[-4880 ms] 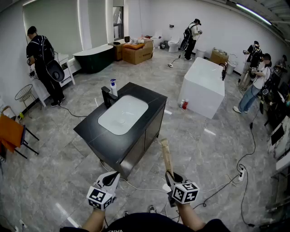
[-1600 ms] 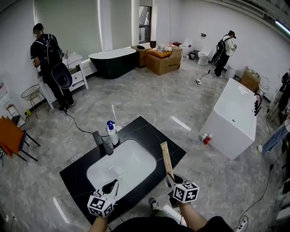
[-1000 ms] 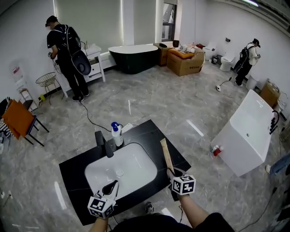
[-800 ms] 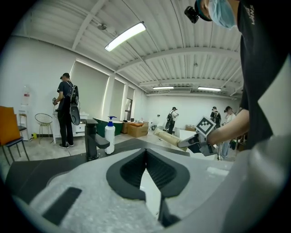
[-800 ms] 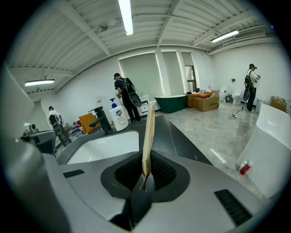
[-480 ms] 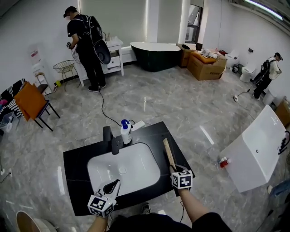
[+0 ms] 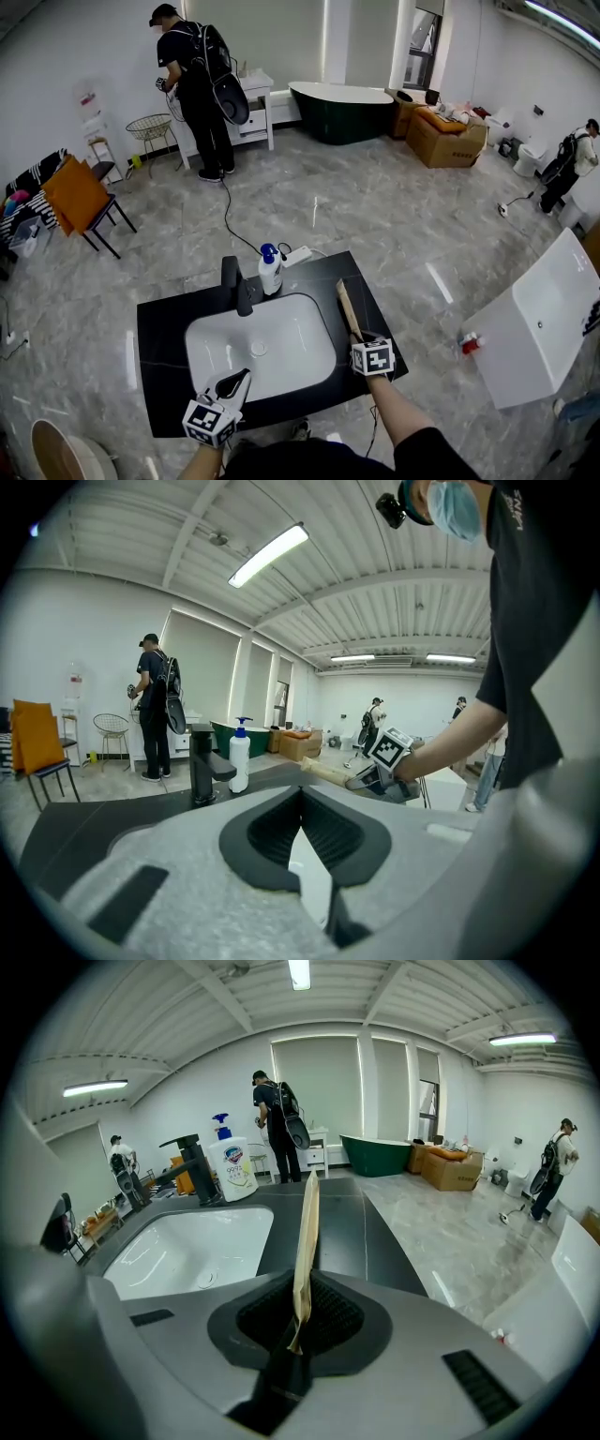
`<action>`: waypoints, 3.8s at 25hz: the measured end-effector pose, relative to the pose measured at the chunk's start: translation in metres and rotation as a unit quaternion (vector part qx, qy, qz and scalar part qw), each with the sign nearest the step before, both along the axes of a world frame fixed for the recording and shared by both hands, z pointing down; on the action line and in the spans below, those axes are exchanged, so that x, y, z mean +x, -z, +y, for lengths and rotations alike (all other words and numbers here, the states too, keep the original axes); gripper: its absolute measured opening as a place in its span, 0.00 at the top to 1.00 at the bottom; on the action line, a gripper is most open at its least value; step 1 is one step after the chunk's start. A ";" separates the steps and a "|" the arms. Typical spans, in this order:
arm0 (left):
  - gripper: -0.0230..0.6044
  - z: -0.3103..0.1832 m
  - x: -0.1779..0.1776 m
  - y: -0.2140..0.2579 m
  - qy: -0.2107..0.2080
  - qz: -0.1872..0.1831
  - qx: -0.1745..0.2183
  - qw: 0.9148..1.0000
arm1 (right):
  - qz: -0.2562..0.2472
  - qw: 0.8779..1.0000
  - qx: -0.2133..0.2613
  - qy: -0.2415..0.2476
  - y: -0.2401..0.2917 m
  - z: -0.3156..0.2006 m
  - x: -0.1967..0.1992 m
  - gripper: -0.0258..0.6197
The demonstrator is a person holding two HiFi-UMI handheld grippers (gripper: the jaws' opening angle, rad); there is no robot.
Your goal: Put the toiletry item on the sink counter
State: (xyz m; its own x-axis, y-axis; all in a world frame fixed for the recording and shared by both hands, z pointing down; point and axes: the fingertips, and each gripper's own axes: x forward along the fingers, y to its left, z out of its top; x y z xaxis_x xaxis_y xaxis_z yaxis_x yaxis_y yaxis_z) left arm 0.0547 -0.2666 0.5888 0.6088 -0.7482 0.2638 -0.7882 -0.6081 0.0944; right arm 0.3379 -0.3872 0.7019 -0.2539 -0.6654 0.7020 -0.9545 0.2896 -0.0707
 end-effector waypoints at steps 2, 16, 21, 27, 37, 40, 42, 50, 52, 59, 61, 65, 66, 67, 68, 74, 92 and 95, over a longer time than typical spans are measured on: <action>0.95 -0.002 0.003 -0.002 0.000 -0.001 -0.001 1.000 | -0.005 1.000 -0.005 0.004 -0.004 -0.006 -0.004 0.89; 0.95 -0.006 0.017 -0.019 0.010 -0.023 -0.021 0.999 | -0.022 0.999 -0.043 -0.002 -0.026 -0.020 -0.011 0.88; 0.95 -0.010 0.018 -0.025 0.019 -0.025 -0.030 0.999 | -0.016 0.999 -0.044 -0.013 -0.030 -0.023 -0.008 0.88; 0.95 -0.014 0.027 -0.034 0.013 -0.027 -0.037 0.999 | 0.003 0.999 -0.033 -0.025 -0.031 -0.031 -0.003 0.84; 0.95 -0.017 0.034 -0.031 0.010 -0.021 -0.050 0.998 | 0.027 0.998 -0.028 -0.040 -0.034 -0.032 0.009 0.78; 0.95 -0.015 0.034 -0.036 0.002 -0.024 -0.049 0.999 | 0.035 0.998 -0.028 -0.048 -0.031 -0.033 0.012 0.70; 0.95 -0.013 0.033 -0.040 -0.003 -0.027 -0.048 0.998 | 0.036 0.998 -0.029 -0.050 -0.031 -0.031 0.013 0.69; 0.95 -0.012 0.029 -0.028 -0.018 -0.016 -0.045 0.999 | 0.041 0.996 -0.013 -0.077 -0.019 -0.022 0.015 0.59; 0.95 -0.012 0.026 -0.026 -0.024 -0.016 -0.042 0.999 | 0.039 0.996 -0.005 -0.084 -0.013 -0.018 0.013 0.59; 0.95 -0.010 0.013 -0.018 -0.058 -0.016 -0.033 0.998 | 0.012 0.992 0.027 -0.126 0.013 0.005 -0.001 0.60; 0.95 -0.008 0.011 -0.017 -0.071 -0.012 -0.030 0.997 | 0.004 0.990 0.042 -0.134 0.023 0.015 -0.009 0.63; 0.95 -0.001 0.009 -0.017 -0.101 -0.010 -0.034 0.994 | -0.017 0.987 0.069 -0.144 0.041 0.037 -0.028 0.77; 0.95 0.000 0.007 -0.016 -0.107 -0.011 -0.034 0.994 | -0.020 0.986 0.074 -0.147 0.046 0.043 -0.033 0.81; 0.95 0.001 0.005 -0.015 -0.113 -0.013 -0.034 0.993 | -0.024 0.985 0.080 -0.151 0.050 0.049 -0.038 0.85; 0.95 0.003 0.003 -0.014 -0.118 -0.014 -0.032 0.992 | -0.027 0.984 0.086 -0.156 0.054 0.054 -0.043 0.90; 0.95 0.013 -0.015 -0.008 -0.141 -0.016 -0.023 0.990 | -0.060 0.975 0.114 -0.181 0.072 0.089 -0.074 0.96; 0.95 0.065 -0.075 -0.005 -0.202 -0.022 -0.001 0.979 | -0.091 0.958 0.176 -0.209 0.098 0.202 -0.181 0.96; 0.95 0.075 -0.082 -0.006 -0.207 -0.019 -0.001 0.978 | -0.094 0.955 0.179 -0.217 0.099 0.220 -0.193 0.96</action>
